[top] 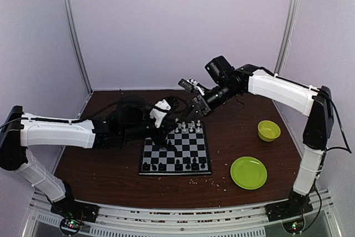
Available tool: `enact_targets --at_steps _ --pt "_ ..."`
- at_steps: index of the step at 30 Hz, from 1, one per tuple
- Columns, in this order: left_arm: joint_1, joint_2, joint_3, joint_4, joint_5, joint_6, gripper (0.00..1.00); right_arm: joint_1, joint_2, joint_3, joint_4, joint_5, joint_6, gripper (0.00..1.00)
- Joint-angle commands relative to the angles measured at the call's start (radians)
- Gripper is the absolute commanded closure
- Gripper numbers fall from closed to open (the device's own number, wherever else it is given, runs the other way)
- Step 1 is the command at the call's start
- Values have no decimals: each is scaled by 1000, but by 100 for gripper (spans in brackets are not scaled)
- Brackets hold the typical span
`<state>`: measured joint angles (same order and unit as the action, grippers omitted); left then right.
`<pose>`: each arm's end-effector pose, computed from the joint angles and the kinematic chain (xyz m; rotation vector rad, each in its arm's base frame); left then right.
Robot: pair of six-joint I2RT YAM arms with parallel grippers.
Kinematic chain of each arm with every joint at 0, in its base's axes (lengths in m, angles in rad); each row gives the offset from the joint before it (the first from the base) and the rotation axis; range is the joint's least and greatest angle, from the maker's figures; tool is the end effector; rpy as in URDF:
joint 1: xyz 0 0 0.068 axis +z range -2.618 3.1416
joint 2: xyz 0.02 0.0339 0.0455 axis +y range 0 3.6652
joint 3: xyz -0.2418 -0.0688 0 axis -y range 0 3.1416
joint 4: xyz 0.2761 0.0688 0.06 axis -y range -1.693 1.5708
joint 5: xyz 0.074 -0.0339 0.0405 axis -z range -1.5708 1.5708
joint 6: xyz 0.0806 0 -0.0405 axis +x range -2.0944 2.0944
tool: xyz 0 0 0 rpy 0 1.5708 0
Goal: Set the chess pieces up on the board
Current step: Pass from the left arm to the right
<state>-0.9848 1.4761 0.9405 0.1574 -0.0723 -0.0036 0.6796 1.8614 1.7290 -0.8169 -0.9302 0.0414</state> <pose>0.2309 -0.3373 0.2079 0.8957 1.7806 -0.5780 0.3032 0.3281 0.2689 -1.1706 2.2547 1.4618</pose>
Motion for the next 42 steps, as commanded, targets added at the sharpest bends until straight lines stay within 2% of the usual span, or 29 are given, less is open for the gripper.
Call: enact_targets --at_steps 1,16,27,37,42 --pt "-6 7 32 55 -21 -5 86 6 -1 -4 48 -41 43 66" --pt "-14 2 40 63 -7 -1 86 26 44 10 65 -45 70 68" --pt "-17 17 46 68 -1 3 86 29 53 -5 83 -61 76 79" --pt "-24 18 45 71 -5 13 86 29 48 -22 103 -75 91 84" --pt "-26 18 44 73 -12 13 86 32 35 -41 111 -77 89 91"
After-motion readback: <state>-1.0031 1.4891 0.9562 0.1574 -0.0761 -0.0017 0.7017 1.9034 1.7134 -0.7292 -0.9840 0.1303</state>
